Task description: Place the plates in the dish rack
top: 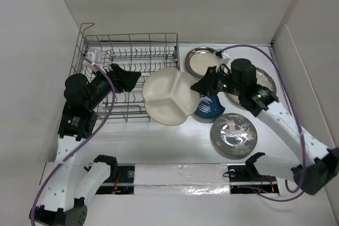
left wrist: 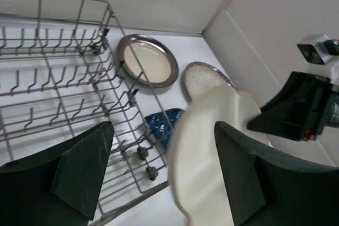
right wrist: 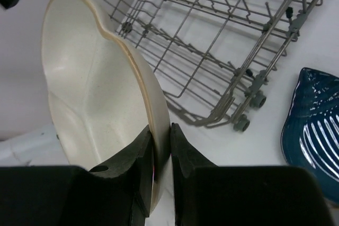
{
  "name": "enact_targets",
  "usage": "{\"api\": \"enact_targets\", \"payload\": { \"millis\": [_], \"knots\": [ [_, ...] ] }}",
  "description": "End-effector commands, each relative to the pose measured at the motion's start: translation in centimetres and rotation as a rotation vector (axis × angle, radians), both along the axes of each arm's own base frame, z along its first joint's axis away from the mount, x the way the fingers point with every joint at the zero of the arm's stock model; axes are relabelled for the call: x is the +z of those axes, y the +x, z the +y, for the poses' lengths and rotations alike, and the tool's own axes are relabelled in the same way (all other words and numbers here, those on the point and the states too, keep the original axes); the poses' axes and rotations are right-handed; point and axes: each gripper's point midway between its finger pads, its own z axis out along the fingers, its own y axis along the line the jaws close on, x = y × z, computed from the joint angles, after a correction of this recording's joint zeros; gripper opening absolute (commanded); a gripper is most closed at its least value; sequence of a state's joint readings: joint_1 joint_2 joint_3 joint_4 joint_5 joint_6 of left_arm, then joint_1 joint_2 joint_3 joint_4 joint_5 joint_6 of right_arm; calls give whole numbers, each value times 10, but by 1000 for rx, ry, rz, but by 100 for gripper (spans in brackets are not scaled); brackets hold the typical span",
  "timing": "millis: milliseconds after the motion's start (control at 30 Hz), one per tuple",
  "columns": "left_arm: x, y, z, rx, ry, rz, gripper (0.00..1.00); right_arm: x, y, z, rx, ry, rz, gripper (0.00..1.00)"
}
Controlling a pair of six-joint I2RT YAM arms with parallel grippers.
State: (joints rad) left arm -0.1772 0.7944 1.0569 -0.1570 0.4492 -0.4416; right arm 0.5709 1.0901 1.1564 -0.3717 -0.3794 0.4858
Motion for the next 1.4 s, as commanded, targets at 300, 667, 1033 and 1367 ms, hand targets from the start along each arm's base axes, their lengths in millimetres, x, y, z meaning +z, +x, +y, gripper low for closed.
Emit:
{"api": "enact_targets", "payload": {
  "millis": [300,667,1033,1367],
  "knots": [
    [-69,4,6,26,37,177,75,86,86,29,66,402,-162,0],
    [-78,36,-2,54,-129,180,74,88,113,60,13,594,-70,0],
    [-83,49,-16,36,-156,182,15,75,101,88,69,642,-17,0],
    [-19,56,12,178,-74,27,0,54,94,98,127,629,28,32]
  ]
}}
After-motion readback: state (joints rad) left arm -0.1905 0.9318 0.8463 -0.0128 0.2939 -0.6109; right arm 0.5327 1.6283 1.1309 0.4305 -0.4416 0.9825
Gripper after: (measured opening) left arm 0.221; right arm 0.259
